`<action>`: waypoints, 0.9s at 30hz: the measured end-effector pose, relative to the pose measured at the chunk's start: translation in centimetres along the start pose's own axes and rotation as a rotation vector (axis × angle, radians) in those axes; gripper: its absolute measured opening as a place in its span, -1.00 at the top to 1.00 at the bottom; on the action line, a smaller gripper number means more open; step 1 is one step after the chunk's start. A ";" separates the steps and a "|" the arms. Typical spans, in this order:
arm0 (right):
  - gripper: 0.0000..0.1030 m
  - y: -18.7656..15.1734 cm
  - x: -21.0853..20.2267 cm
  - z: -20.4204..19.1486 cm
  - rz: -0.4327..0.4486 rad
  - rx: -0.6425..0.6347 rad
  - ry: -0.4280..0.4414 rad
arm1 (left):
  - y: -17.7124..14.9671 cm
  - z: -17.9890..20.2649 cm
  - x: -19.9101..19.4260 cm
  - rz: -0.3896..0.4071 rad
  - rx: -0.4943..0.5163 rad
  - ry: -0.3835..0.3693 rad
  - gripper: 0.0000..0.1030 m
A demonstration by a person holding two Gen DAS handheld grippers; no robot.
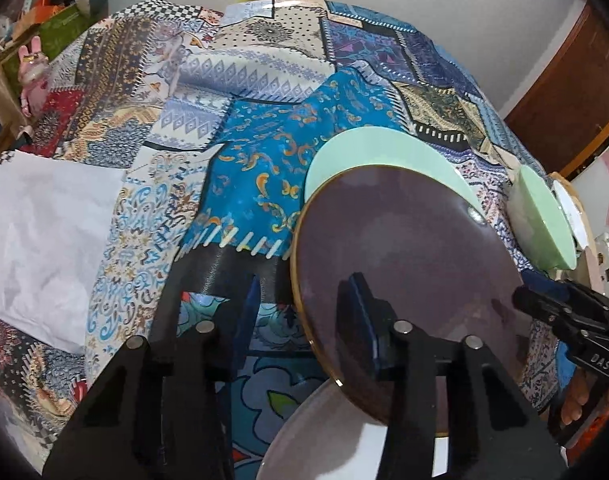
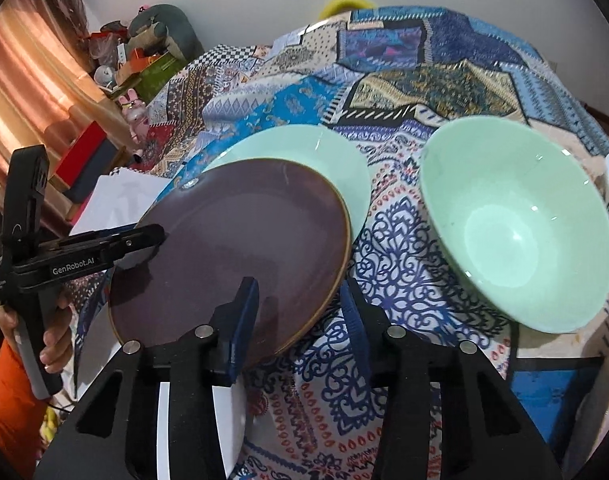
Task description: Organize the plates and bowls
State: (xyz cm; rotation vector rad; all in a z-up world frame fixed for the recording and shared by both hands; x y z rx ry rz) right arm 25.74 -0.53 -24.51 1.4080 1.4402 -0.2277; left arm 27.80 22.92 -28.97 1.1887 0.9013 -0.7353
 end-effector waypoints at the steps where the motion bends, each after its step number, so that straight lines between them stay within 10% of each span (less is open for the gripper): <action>1: 0.26 0.0 0.1 0.1 0.001 0.005 0.000 | 0.0 0.1 0.0 0.000 -0.001 -0.006 0.21; 27: 0.43 -0.2 -0.2 0.9 0.012 0.018 0.027 | -1.5 2.9 -2.7 0.032 0.061 -0.025 0.30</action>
Point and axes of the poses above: each gripper's, at about its wrist camera, not at the fingertips, and x roughly the way its jaws point, z to its right, y to its top, the point moved 7 cm from there along x, roughly the way its jaws point, and after that the axes turned 7 degrees about y, right-handed, at the moved point
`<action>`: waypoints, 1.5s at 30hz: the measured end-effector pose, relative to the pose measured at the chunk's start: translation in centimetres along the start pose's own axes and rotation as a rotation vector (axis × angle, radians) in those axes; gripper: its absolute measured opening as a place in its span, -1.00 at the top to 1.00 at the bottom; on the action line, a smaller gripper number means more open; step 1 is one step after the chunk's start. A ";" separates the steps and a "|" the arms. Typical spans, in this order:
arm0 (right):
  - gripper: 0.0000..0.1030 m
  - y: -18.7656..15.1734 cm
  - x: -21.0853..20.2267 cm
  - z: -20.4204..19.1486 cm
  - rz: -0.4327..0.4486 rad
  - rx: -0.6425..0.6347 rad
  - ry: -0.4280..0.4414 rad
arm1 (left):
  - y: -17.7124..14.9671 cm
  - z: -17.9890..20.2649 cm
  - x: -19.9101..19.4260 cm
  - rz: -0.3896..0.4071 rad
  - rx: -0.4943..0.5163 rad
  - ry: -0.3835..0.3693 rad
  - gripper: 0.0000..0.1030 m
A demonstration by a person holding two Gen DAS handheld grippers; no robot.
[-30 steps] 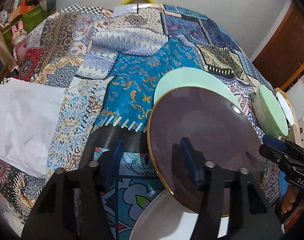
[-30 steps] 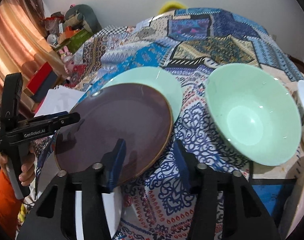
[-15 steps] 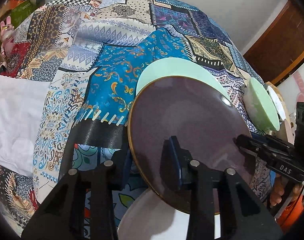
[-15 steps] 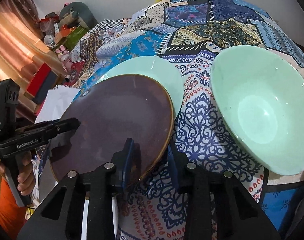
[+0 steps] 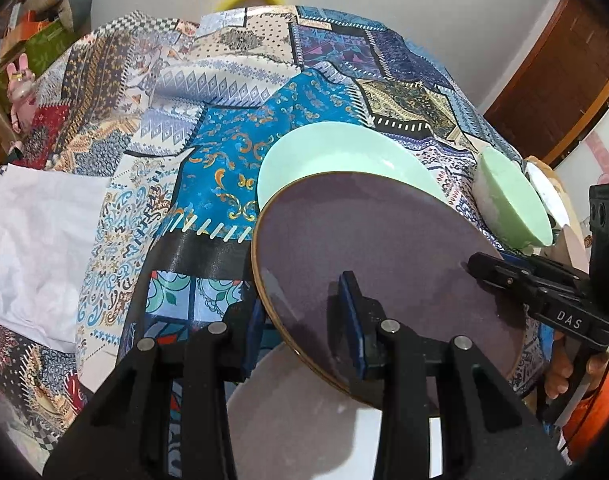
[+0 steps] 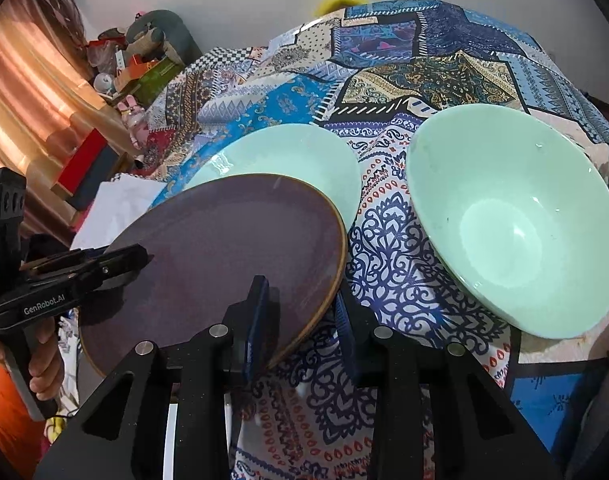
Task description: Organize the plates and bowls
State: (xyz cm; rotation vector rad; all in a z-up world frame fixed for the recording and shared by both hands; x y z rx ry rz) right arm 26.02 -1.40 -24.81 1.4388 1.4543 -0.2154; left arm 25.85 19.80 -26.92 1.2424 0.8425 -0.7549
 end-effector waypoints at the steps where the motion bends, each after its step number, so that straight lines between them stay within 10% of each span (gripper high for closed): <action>1: 0.43 -0.1 -0.1 -0.1 0.002 -0.006 -0.001 | -0.1 0.1 -0.3 0.009 0.004 0.008 0.30; 45: 0.43 -7.1 -13.2 -0.1 0.169 -0.071 0.006 | -8.9 10.9 -13.0 0.178 0.063 -0.010 0.30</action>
Point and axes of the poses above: each gripper's, at about its wrist camera, not at the fingertips, and x roughly the way its jaws point, z to its right, y to its top, the point moved 7 cm from there along x, roughly the way its jaws point, and after that the axes turned 7 degrees about y, right-handed, at the moved point
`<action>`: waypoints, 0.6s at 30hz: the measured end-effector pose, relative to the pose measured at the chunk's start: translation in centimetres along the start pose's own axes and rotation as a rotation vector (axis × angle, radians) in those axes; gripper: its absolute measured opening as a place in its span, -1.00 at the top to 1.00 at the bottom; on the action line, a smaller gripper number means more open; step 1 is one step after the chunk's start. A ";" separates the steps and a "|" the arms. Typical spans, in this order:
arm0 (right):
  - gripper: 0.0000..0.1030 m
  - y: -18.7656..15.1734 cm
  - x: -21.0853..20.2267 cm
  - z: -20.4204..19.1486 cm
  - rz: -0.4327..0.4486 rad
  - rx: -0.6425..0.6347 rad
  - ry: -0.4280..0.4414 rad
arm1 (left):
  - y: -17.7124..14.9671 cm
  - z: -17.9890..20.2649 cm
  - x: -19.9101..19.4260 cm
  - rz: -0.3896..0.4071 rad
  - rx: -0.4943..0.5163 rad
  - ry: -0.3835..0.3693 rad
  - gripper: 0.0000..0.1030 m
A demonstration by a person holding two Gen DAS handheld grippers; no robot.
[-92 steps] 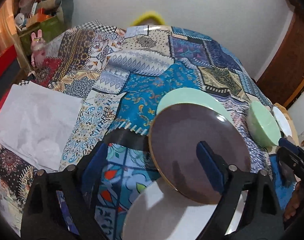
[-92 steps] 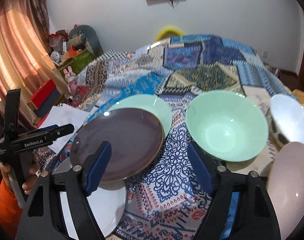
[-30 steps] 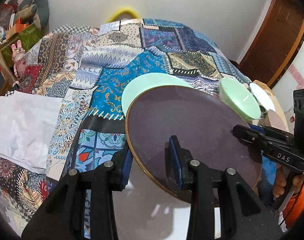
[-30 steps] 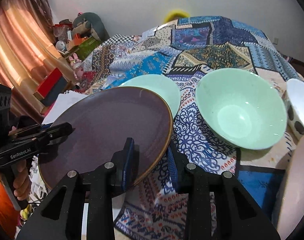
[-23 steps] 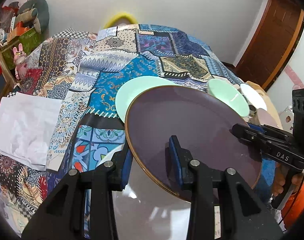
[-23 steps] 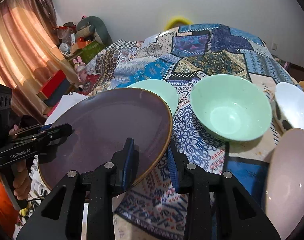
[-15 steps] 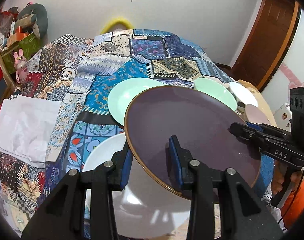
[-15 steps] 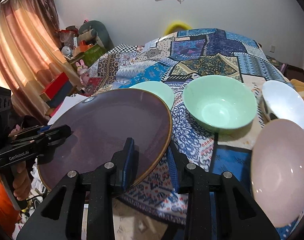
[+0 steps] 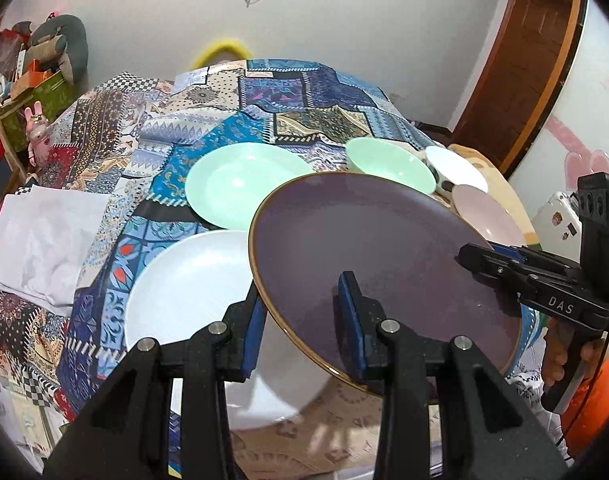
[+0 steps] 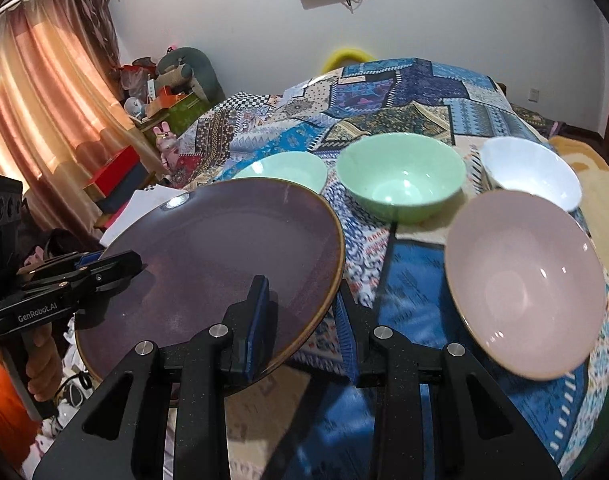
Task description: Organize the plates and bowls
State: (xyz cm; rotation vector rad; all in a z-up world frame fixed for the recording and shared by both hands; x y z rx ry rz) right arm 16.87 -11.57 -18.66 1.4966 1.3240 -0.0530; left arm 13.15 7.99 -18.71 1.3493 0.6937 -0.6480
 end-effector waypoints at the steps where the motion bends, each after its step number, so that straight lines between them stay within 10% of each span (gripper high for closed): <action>1: 0.43 -0.2 -0.1 0.1 0.001 0.003 0.001 | -0.2 0.3 0.0 -0.001 0.002 0.000 0.31; 18: 0.43 -4.4 -1.5 3.8 -0.027 0.062 -0.010 | -3.5 4.8 2.0 -0.052 0.032 -0.010 0.30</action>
Point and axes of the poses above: each gripper's, at about its wrist camera, not at the fingertips, and x roughly the way its jaws point, z to its right, y to its top, the point moved 7 cm from there along x, roughly the way its jaws point, and after that the axes turned 7 degrees about y, right-handed, at the moved point
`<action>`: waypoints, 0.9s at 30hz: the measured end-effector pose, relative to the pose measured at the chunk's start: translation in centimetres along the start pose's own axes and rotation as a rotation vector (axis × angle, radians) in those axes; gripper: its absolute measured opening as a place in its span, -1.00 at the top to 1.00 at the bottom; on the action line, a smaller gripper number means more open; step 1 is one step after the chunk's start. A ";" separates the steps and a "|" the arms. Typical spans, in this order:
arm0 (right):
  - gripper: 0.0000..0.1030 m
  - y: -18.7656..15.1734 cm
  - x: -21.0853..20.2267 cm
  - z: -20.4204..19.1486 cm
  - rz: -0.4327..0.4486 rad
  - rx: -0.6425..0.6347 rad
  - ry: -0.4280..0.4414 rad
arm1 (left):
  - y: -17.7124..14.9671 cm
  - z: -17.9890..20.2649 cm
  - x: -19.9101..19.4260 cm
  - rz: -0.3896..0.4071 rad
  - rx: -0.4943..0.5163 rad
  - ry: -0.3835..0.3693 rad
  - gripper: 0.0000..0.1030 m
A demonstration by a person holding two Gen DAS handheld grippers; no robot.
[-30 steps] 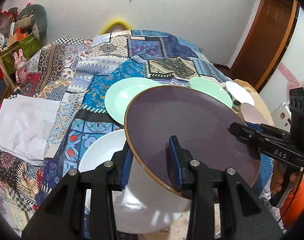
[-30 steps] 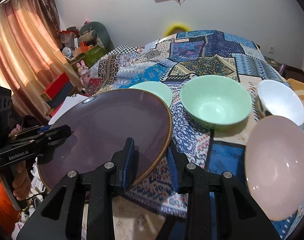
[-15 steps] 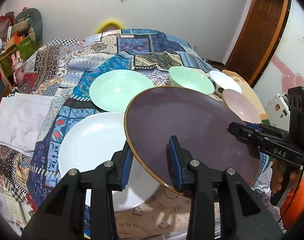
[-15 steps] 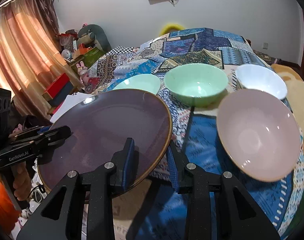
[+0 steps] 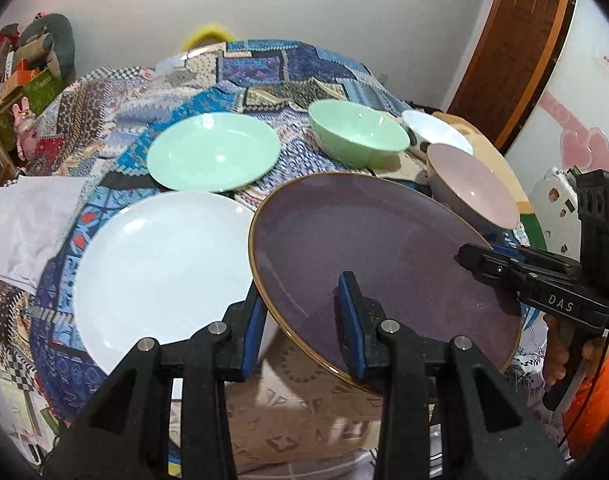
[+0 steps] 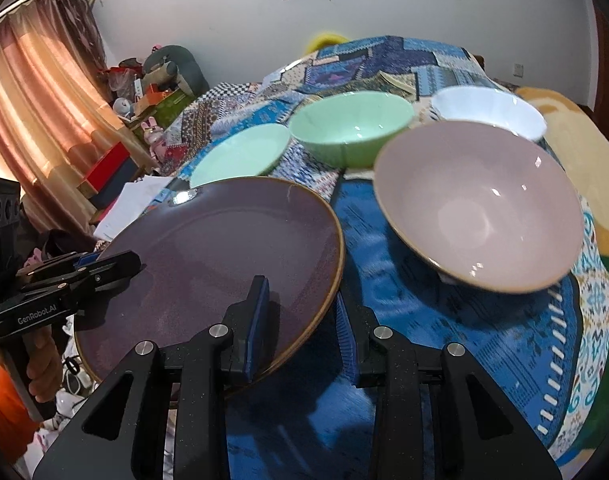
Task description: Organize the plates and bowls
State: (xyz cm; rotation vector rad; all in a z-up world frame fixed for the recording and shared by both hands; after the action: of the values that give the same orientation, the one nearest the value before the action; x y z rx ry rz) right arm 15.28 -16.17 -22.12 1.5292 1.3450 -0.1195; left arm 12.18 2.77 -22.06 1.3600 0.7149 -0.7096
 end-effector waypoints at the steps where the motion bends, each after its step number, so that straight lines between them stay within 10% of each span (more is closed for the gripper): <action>1: 0.43 -0.2 0.0 0.3 -0.004 0.006 -0.004 | -0.2 0.3 0.4 -0.011 0.004 -0.006 0.30; 27: 0.43 -2.6 -0.4 3.1 -0.066 0.025 -0.091 | -2.7 2.9 3.9 -0.106 0.049 -0.025 0.30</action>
State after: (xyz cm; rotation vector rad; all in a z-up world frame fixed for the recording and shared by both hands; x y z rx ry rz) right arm 14.80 -19.18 -24.82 1.4829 1.3270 -0.2455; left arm 12.46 -0.44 -26.60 1.3628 0.7578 -0.8315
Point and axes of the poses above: each gripper's, at about its wrist camera, not at the fingertips, and x roughly the way its jaws point, z to its right, y to its top, the point moved 7 cm from there along x, roughly the way its jaws point, and after that the axes turned 7 degrees about y, right-handed, at the moved point
